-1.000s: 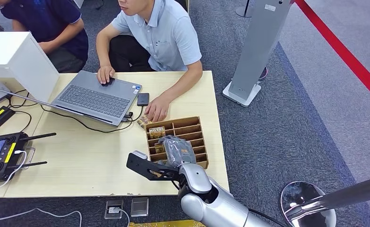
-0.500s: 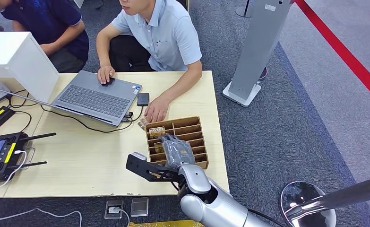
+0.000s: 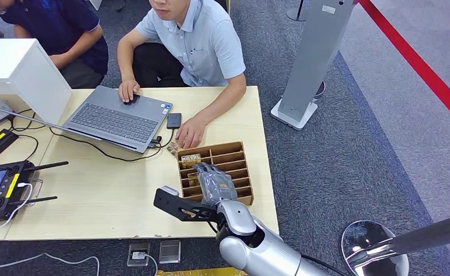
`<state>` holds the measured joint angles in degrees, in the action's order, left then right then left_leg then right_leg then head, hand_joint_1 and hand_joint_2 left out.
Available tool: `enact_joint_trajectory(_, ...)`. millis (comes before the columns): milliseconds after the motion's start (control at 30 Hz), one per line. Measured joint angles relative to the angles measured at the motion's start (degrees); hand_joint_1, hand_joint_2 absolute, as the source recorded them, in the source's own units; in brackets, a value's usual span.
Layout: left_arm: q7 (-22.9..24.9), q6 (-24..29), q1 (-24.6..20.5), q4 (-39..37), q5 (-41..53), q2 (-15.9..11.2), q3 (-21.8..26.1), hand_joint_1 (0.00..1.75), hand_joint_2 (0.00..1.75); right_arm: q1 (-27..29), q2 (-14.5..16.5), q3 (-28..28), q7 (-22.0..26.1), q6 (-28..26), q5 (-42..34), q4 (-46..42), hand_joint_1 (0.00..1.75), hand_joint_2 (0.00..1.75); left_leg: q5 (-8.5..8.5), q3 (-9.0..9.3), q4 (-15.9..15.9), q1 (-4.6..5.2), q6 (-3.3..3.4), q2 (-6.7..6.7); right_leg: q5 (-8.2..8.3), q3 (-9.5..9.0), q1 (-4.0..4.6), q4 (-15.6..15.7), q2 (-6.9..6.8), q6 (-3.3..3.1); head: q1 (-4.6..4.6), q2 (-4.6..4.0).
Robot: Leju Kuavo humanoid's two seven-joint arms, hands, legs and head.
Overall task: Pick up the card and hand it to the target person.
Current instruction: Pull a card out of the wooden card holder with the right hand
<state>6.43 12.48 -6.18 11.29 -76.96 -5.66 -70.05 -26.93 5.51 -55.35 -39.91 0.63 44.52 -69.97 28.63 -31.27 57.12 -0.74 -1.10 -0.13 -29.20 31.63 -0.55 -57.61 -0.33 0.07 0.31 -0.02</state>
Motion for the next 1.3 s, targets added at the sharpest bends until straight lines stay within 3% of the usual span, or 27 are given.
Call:
enact_joint_trajectory(200,0.02,-0.08,0.00,-0.01,0.00,0.00,0.00,0.00,0.00,-0.10,0.01,-0.04,0.00,-0.01,-0.28,0.14,0.86,1.75,0.00,0.01,0.00,0.00,0.00,0.00,0.00,-0.01,0.00,0.00,0.00,0.00,0.02,0.00)
enact_joint_trajectory(1067,0.01,-0.24,0.01,0.00,-0.22,0.00,0.00,0.00,0.00,-0.17,0.02,-0.72,-0.01,0.00,-0.50,0.33,0.85,1.75,0.00,0.00,0.00,0.00,0.00,0.00,0.00,0.00,0.00,0.00,0.00,0.00,0.00,0.00)
enact_joint_trajectory(1100,0.01,-0.24,0.01,-0.01,-0.22,0.00,0.00,0.00,0.00,-0.17,0.02,-0.75,-0.01,0.00,-0.50,0.33,0.89,1.75,0.00,0.00,0.00,0.00,0.00,0.00,0.00,0.00,0.00,0.00,0.00,0.00,0.00,0.00)
enact_joint_trajectory(1233,-0.01,-0.24,0.01,-0.01,-0.22,0.00,0.00,0.00,0.00,-0.22,0.02,-0.82,-0.01,-0.01,-0.55,0.35,1.47,1.75,0.00,0.00,0.00,0.00,0.00,0.00,0.00,0.00,0.00,0.00,0.00,0.00,0.02,0.00)
enact_joint_trajectory(1300,-0.01,-0.24,0.01,0.01,-0.22,0.00,0.00,0.00,0.00,-0.30,0.03,-0.83,-0.01,-0.04,-0.60,0.36,1.61,1.75,0.00,0.01,0.00,0.00,0.00,0.00,0.00,0.00,0.00,0.00,0.00,0.00,0.02,0.00)
